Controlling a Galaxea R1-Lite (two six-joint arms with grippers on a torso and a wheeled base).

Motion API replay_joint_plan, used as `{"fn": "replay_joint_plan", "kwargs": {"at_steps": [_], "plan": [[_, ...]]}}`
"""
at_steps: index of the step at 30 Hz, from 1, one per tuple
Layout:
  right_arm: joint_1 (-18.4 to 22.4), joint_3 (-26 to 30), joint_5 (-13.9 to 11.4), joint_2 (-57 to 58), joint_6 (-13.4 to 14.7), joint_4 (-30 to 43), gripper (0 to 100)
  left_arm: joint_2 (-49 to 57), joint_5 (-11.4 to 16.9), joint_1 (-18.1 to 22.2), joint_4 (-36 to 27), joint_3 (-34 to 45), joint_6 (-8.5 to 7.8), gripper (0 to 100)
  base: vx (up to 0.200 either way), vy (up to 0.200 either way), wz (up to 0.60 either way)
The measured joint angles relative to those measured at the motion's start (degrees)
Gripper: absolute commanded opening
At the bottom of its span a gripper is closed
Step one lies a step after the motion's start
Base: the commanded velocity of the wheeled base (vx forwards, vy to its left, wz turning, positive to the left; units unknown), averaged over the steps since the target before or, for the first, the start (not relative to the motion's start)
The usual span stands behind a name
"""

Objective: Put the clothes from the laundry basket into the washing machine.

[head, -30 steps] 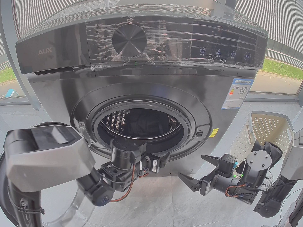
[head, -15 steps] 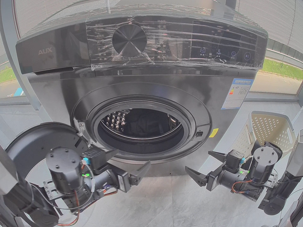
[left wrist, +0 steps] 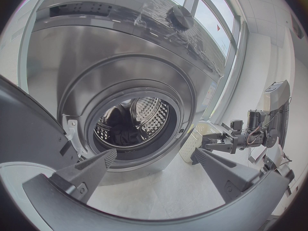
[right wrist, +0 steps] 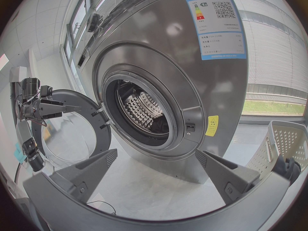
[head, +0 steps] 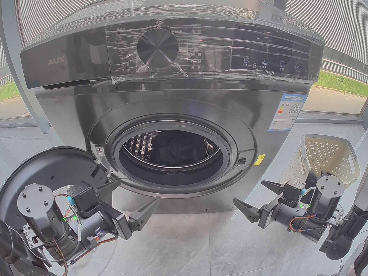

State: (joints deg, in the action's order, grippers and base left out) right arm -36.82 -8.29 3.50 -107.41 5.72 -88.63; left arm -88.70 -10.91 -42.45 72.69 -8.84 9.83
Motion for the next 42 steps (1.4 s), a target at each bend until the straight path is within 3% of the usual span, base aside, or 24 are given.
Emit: {"fn": "replay_joint_plan", "kwargs": {"at_steps": [14, 21, 25, 32, 36, 42], "plan": [[2.47, -0.41, 0.20, 7.63, -0.83, 0.27, 100, 5.52, -0.15, 2.79, 0.41, 1.16, -4.04, 100, -0.200, 0.000, 0.00], [5.38, 4.68, 0.17, 12.85, -1.18, 0.39, 100, 11.45, -0.30, 4.33, -0.20, 4.90, -6.61, 100, -0.200, 0.000, 0.00], [7.24, 6.67, 1.18, 15.96, -1.26, 1.12, 100, 15.03, -0.26, 7.20, -1.19, 7.02, -8.19, 100, -0.200, 0.000, 0.00], [8.87, 7.25, 4.66, 22.77, -1.48, 9.63, 100, 22.53, 0.51, 11.52, -10.46, 7.80, -8.70, 100, 0.000, 0.000, 0.00], [8.92, 7.28, 6.99, 29.20, -1.58, 19.52, 100, 27.95, 0.57, 12.24, -17.71, 7.83, -8.70, 100, 0.000, 0.000, 0.00], [10.85, 7.30, 8.92, 40.88, -1.45, 25.37, 100, 38.56, 0.68, 12.58, -29.48, 7.85, -8.57, 100, 0.000, 0.000, 0.00]]}}
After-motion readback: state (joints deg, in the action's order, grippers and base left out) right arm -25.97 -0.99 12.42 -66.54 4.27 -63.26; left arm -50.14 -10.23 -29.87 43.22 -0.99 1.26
